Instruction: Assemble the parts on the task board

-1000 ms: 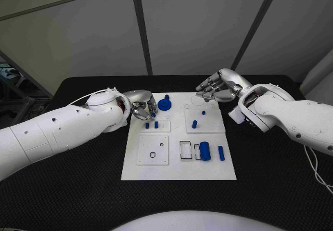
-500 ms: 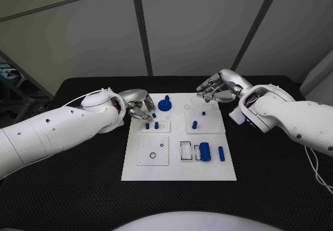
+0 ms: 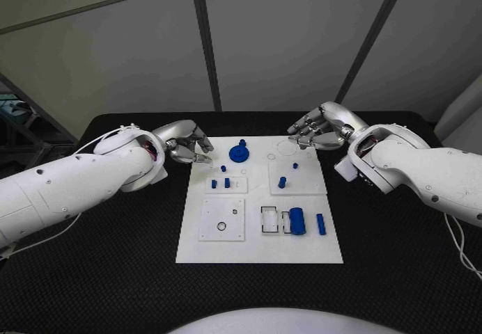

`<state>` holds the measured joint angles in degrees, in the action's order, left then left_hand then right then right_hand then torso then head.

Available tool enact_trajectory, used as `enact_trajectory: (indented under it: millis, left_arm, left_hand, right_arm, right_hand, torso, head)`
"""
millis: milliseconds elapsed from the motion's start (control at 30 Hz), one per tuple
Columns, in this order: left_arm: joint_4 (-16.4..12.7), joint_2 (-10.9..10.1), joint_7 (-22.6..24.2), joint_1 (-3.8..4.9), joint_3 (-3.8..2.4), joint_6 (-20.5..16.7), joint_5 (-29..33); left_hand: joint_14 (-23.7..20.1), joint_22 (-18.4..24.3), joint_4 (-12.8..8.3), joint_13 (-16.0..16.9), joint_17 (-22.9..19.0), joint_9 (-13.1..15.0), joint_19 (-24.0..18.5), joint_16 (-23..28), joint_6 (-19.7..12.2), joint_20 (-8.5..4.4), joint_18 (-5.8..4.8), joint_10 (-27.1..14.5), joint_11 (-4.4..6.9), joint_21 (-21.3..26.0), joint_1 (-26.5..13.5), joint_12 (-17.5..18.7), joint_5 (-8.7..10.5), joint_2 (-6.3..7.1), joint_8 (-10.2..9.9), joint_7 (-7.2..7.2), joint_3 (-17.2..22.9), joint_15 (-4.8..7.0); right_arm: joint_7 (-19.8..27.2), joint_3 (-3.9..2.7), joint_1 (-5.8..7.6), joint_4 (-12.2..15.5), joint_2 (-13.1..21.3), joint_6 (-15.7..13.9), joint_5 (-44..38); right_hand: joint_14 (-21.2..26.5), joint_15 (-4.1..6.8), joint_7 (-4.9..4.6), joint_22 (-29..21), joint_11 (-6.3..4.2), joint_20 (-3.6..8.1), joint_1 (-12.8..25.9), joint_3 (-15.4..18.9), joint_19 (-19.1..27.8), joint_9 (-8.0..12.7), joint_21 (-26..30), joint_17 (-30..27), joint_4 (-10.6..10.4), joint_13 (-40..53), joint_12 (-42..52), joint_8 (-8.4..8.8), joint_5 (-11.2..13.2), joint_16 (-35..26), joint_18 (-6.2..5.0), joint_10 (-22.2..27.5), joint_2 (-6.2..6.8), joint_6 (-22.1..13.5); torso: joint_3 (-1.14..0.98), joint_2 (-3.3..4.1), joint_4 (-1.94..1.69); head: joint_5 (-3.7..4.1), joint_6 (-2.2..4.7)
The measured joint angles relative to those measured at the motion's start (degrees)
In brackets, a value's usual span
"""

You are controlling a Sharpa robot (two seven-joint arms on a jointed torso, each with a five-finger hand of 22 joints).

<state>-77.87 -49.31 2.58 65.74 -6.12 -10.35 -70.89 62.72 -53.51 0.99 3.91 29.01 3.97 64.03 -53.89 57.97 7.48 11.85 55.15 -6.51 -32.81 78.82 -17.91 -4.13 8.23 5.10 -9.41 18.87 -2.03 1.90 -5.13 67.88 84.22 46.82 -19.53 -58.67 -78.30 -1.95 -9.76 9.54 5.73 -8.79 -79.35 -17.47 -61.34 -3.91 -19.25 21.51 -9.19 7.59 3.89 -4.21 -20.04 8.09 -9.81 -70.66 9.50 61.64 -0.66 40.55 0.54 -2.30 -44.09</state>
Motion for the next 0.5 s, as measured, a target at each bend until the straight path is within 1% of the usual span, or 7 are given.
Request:
enact_trajectory:
  millis: [100,133,267,300,333,433,500]
  left_arm:
    - [-0.33,-2.05,1.87,0.08,-0.13,-0.23,7.94]
    - [-0.7,-3.03,2.76,0.09,-0.16,-0.26,11.92]
    - [-2.18,-6.18,5.14,0.16,-0.25,-0.41,24.87]
    - [-2.62,-6.99,5.84,0.17,-0.26,-0.51,29.08]
    - [-3.07,-7.54,6.34,0.16,-0.26,-0.59,32.14]
    - [-4.68,-8.89,7.93,0.11,-0.26,-0.88,41.42]
    - [-5.71,-9.52,8.87,-0.03,-0.25,-0.99,46.42]
  left_hand:
    - [-3.58,3.24,1.67,-0.05,-3.59,-0.17,-2.81,4.72,0.0,0.88,-0.05,-0.65,-0.52,4.77,-2.41,-1.02,0.0,0.07,-0.62,0.0,-0.33,-0.77]
    - [-4.22,4.54,2.62,-0.05,-4.69,-0.17,-3.21,6.04,-0.03,1.19,-3.17,-1.03,-0.41,6.37,-3.66,-1.48,0.0,0.15,-0.95,-0.02,-1.26,-1.07]
    - [-9.69,12.09,6.67,-0.09,-10.89,-0.17,-7.34,14.91,-1.18,3.23,-3.0,-3.58,-1.71,15.55,-6.94,-2.48,0.0,-1.19,-1.1,-0.94,-5.02,-3.12]
    - [-10.8,13.8,7.23,-0.16,-12.37,-0.17,-8.39,17.24,-1.17,3.69,-2.08,-3.91,-2.04,17.56,-7.29,-2.48,0.0,-1.54,-1.1,-0.93,-5.58,-3.62]
    - [-11.72,15.78,7.76,-0.18,-14.12,-0.16,-9.46,19.99,-1.17,4.33,-2.09,-4.2,-2.33,19.8,-7.53,-2.68,0.0,-1.78,-1.1,-0.93,-6.11,-4.13]
    - [-10.43,21.09,8.26,-0.31,-18.62,-0.16,-9.68,26.57,-1.15,5.47,-2.15,-3.94,-2.59,24.54,-6.98,-2.73,0.0,-3.08,-1.1,-1.37,-7.31,-4.64]
    - [-8.89,23.46,8.01,-0.31,-20.42,-0.16,-8.81,29.23,-0.96,5.64,-2.15,-3.24,-2.53,26.11,-6.64,-2.73,-0.23,-4.15,-1.1,-1.56,-7.69,-4.7]
  right_arm:
    - [-0.65,0.0,0.0,-0.56,0.48,0.97,-1.02]
    - [-1.06,0.0,0.0,-0.66,0.89,1.53,-1.95]
    - [-2.47,0.0,0.02,-0.57,2.41,3.04,-5.62]
    - [-2.98,0.0,0.02,-0.46,2.79,3.43,-6.99]
    - [-3.36,0.0,0.02,-0.3,3.02,3.7,-8.11]
    - [-4.68,0.0,0.02,0.37,3.45,4.41,-12.33]
    - [-5.52,0.0,0.02,0.86,3.6,4.71,-15.34]
  right_hand:
    - [-0.15,-0.15,0.38,-0.03,0.32,-0.16,-0.54,-0.01,-0.16,0.05,0.02,0.0,0.53,-1.12,-0.15,0.32,1.82,0.0,0.0,3.39,0.54,-1.37]
    - [-0.31,-0.31,0.58,-0.03,0.41,-0.2,-0.9,0.3,-0.45,0.09,0.02,0.0,0.85,-1.48,-0.15,0.45,2.69,0.0,0.0,4.45,0.41,-1.95]
    - [-2.88,0.18,0.93,0.43,0.37,0.71,-1.87,1.18,-3.02,0.06,-1.05,0.67,2.16,-2.35,1.24,0.45,4.23,0.91,0.0,5.64,0.03,-2.31]
    - [-3.97,0.45,0.93,0.78,0.05,1.14,-1.85,1.42,-3.87,0.02,-1.71,1.07,2.4,-2.39,1.74,0.45,4.22,1.57,0.0,5.32,0.05,-2.31]
    - [-4.9,0.73,0.93,1.22,-0.32,1.57,-2.01,1.66,-4.81,-0.05,-2.46,1.56,2.64,-2.49,2.32,0.38,4.23,2.26,0.0,4.9,-0.11,-2.27]
    - [-5.71,1.4,1.23,2.63,-0.68,2.8,-2.12,2.12,-7.24,-0.18,-4.93,3.55,3.1,-2.69,4.02,0.0,4.57,5.23,0.0,2.92,-0.22,-0.8]
    - [-5.72,1.89,1.55,3.9,-1.13,3.58,-2.46,2.25,-8.33,-0.18,-6.95,6.04,3.23,-2.92,4.96,-0.22,4.63,9.45,0.0,1.85,-0.55,0.02]
  torso:
    - [-0.02,-0.04,0.0]
    - [-0.02,-0.07,0.0]
    - [-0.01,-0.08,-0.02]
    - [-0.01,-0.08,-0.02]
    - [-0.01,-0.08,-0.01]
    - [-0.02,-0.11,0.04]
    - [-0.05,-0.16,0.05]
  head:
    - [-0.28,0.33]
    - [-0.31,0.42]
    - [-0.42,0.77]
    - [-0.51,0.83]
    - [-0.57,0.88]
    - [-0.59,1.06]
    - [-0.59,1.19]
